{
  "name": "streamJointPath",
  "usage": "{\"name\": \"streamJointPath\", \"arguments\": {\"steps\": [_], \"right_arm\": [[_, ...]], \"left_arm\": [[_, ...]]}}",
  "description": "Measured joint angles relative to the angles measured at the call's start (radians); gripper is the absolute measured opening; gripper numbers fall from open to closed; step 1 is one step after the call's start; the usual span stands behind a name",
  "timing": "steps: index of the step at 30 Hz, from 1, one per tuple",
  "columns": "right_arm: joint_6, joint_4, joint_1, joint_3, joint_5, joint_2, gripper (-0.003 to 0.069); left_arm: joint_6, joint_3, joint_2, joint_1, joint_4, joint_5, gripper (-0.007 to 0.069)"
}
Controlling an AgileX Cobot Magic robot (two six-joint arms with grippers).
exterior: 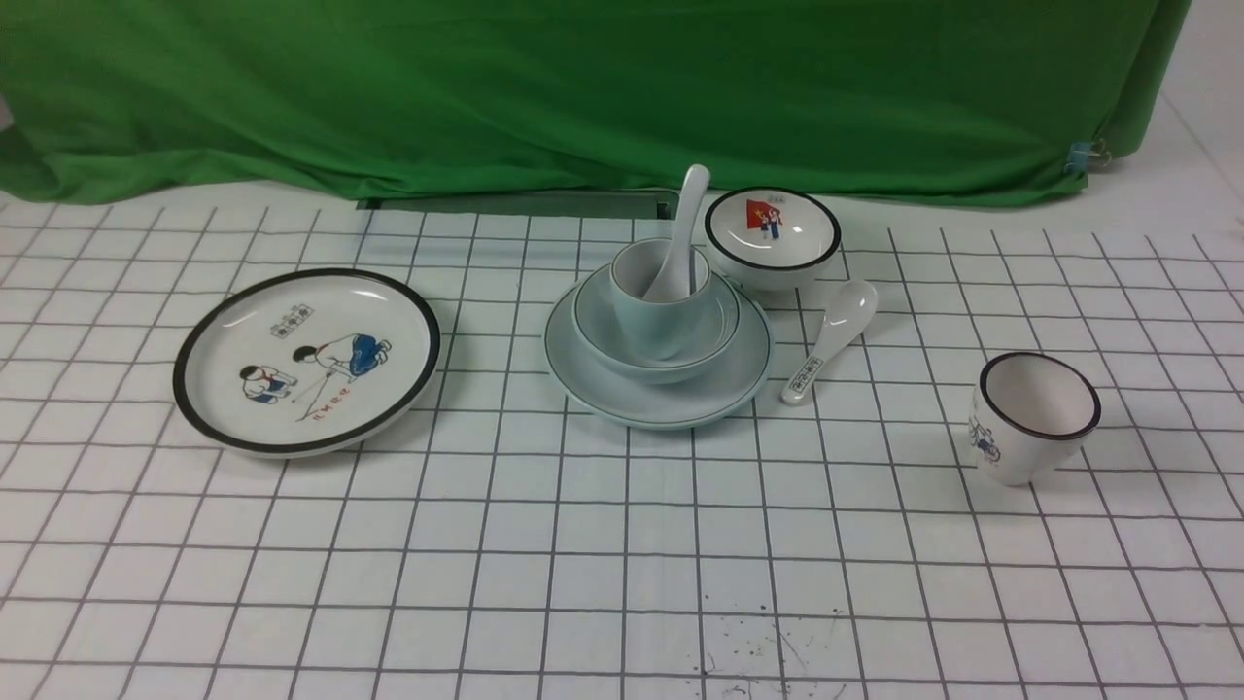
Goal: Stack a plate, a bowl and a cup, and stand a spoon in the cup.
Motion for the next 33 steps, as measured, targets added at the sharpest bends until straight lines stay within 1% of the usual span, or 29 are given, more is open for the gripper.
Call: {"name": "streamJointPath", "arguments": {"steps": [1, 3, 5, 10, 11, 14, 18, 19, 21, 22, 26, 27, 28, 31, 33], "right_arm": [[0.0, 0.0, -0.04, 0.0, 0.0, 0.003, 0.0099], [0.0, 0.0, -0.088, 0.0, 0.005, 0.015, 0.0104], [0.0, 0.0, -0.119, 0.0, 0.021, 0.027, 0.0109], [0.0, 0.0, -0.124, 0.0, 0.124, 0.038, 0.012], [0.0, 0.0, -0.124, 0.0, 0.179, 0.038, 0.0124], [0.0, 0.0, -0.124, 0.0, 0.24, 0.038, 0.0132], [0.0, 0.0, -0.124, 0.0, 0.261, 0.038, 0.014], [0.0, 0.004, -0.124, 0.0, 0.265, 0.038, 0.0144], [0.0, 0.006, -0.124, 0.0, 0.267, 0.038, 0.0147], [0.0, 0.008, -0.124, 0.0, 0.271, 0.038, 0.0153], [0.0, 0.009, -0.124, 0.0, 0.276, 0.038, 0.0162], [0.0, 0.009, -0.124, 0.0, 0.276, 0.038, 0.0162], [0.0, 0.01, -0.124, 0.0, 0.278, 0.038, 0.0165], [0.0, 0.011, -0.124, 0.0, 0.279, 0.038, 0.0171], [0.0, 0.011, -0.124, 0.0, 0.279, 0.038, 0.0176]], "left_arm": [[0.0, 0.001, 0.0, 0.0, 0.0, 0.001, -0.0035], [0.0, 0.002, 0.0, 0.0, 0.0, 0.001, -0.0035], [0.0, 0.004, 0.0, 0.0, 0.0, 0.001, -0.0035], [0.0, 0.004, 0.0, 0.0, 0.0, 0.001, -0.0035], [0.0, 0.006, 0.0, 0.0, -0.007, 0.0, -0.0035], [0.0, 0.031, 0.0, 0.0, -0.04, -0.008, -0.0035], [0.0, 0.066, -0.012, 0.02, -0.053, -0.006, -0.0035], [0.0, 0.096, -0.033, 0.054, -0.062, -0.006, -0.0035], [0.0, 0.115, -0.05, 0.078, -0.076, -0.006, -0.0035], [0.0, 0.148, -0.08, 0.121, -0.11, -0.006, -0.0035], [0.0, 0.236, -0.109, 0.228, -0.192, -0.013, -0.0035], [0.0, 0.236, -0.109, 0.228, -0.192, -0.013, -0.0035], [0.0, 0.28, -0.11, 0.275, -0.206, -0.033, -0.0035], [0.001, 0.337, -0.109, 0.305, -0.235, -0.071, -0.0034], [0.001, 0.399, -0.109, 0.324, -0.281, -0.111, -0.0033]]}}
